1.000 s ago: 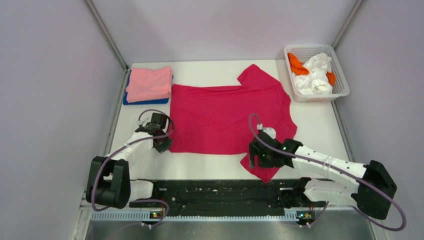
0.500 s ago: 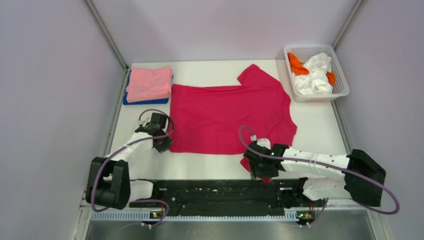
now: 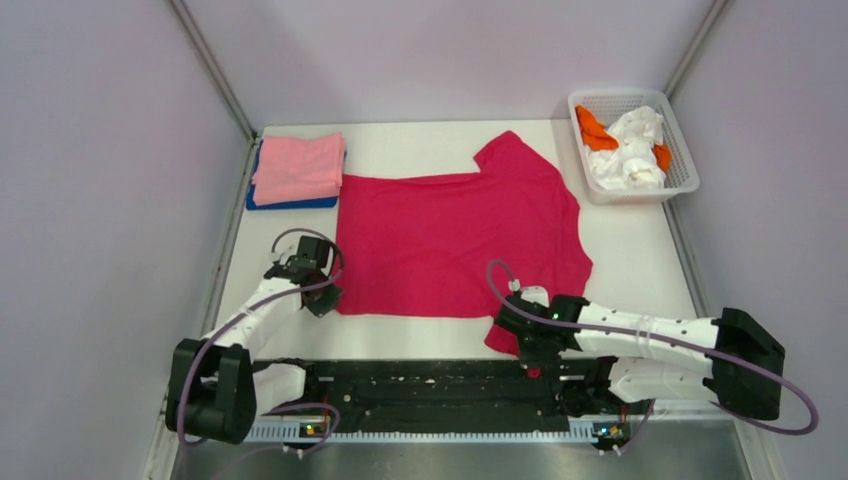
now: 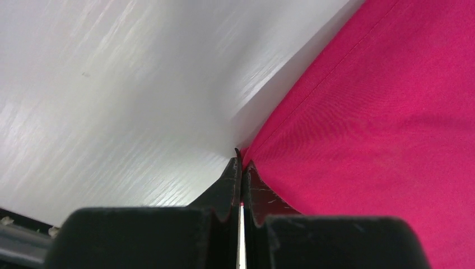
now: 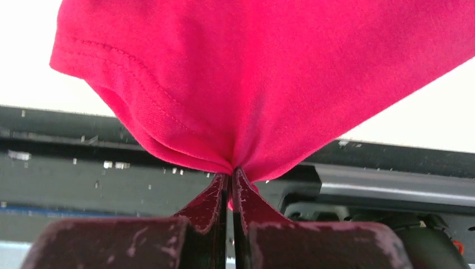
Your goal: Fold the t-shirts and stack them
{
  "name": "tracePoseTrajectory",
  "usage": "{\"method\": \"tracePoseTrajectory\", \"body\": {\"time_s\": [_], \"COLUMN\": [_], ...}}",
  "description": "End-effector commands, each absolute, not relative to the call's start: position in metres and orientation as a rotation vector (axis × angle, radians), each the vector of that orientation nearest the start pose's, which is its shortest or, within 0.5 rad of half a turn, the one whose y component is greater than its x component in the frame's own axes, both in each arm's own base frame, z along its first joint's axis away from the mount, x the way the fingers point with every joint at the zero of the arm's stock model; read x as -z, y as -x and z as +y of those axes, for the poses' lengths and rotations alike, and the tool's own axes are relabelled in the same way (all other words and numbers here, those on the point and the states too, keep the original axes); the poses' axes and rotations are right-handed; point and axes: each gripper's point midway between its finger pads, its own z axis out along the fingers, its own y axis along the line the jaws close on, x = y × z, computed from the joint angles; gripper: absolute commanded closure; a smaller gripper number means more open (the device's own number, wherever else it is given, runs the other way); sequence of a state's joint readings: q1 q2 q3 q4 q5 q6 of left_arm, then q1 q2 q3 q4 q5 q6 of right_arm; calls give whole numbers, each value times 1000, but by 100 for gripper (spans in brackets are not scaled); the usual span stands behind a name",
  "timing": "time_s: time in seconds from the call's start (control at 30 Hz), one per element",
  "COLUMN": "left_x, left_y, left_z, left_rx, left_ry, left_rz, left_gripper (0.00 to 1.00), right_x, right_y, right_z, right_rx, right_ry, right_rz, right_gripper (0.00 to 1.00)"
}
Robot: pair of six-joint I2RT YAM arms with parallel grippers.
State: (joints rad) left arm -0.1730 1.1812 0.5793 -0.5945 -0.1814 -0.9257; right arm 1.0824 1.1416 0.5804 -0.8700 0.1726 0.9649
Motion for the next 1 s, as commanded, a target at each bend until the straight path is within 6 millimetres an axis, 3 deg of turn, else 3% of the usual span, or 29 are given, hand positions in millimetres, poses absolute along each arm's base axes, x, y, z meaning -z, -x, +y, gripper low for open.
{"method": "tracePoseTrajectory", "body": {"time_s": [0.0,0.1,0.2,0.47,0.63,0.83,0.97], "left_x": [-22,-22,-32,-72,-82,-85,-83], "left_y": [-193,-186,-194,-236,-261,-287,-299], "left_z": [-32,-36,-39,-53,-55,-50,-47], "left_rx": [5,47,88,210,196,146,145], "left_ry": [1110,1111,1090,1010,1012,1040,1056], "left_rz": [2536,2545,2519,2459,2453,2462,2475], "left_gripper": [100,100,100,100,100,100,100], "right_x": [-38,-38,-47,-92,-128,-156,-170], "right_y": [-43,-39,-55,-135,-199,-254,-282], "right_z": [149,147,156,160,156,136,132], "right_rx": [-134,-129,-163,-139,-65,43,38], "right_ry": [181,198,211,206,166,80,73], "right_rz": [2994,3001,2930,2727,2565,2460,2394], "right_gripper": [100,100,100,100,100,100,100]}}
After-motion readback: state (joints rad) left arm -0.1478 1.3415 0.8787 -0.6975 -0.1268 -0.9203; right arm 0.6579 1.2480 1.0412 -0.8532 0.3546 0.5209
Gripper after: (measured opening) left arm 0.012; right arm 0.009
